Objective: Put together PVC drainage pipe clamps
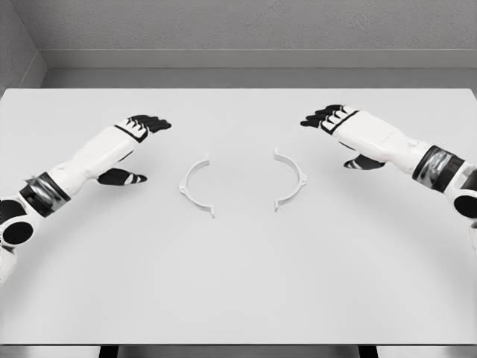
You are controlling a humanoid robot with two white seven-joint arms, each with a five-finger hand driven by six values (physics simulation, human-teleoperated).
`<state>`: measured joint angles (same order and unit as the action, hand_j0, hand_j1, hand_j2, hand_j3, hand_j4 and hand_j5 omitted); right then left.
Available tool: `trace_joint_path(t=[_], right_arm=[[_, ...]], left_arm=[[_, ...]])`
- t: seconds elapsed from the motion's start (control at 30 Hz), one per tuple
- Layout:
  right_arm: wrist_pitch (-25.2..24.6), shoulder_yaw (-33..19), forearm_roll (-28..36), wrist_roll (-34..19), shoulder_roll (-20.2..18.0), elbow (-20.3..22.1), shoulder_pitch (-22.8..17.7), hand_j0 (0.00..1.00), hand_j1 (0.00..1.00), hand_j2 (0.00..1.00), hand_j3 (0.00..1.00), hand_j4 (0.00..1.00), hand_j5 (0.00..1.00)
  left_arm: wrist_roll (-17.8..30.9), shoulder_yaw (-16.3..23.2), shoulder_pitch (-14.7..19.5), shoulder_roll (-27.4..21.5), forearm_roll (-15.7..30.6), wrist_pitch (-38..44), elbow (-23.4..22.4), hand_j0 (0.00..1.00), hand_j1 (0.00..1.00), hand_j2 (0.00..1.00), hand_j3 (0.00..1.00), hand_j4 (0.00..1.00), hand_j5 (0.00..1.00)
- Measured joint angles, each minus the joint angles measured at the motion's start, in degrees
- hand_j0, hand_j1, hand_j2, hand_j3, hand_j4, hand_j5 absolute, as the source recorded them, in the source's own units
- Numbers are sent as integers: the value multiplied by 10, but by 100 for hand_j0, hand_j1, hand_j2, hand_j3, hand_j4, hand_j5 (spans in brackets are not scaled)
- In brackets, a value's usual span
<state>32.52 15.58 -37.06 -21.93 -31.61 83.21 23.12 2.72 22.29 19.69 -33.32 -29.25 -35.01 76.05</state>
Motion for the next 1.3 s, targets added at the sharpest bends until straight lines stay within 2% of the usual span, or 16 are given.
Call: trace_joint_path(t=[0.1, 0.5, 0.73, 1.3], right_arm=[[-1, 4, -2, -2, 20, -19, -1, 100, 100, 100, 100, 100, 100], [-11, 5, -3, -6, 73, -52, -1, 100, 100, 100, 100, 100, 100], [-16, 5, -3, -5, 80, -75, 0, 100, 100, 100, 100, 100, 100], [-18, 14, -4, -7, 98, -93, 11, 100, 100, 100, 100, 100, 100]], left_arm=[[0, 10, 18, 10, -4, 0, -15, 100, 100, 100, 100, 100, 100], [0, 43, 19, 28, -15, 0, -30, 100, 100, 100, 100, 100, 100], [0, 51, 25, 39, -18, 0, -34, 100, 100, 100, 100, 100, 100], [0, 52, 28, 59, -28, 0, -47, 100, 100, 100, 100, 100, 100]])
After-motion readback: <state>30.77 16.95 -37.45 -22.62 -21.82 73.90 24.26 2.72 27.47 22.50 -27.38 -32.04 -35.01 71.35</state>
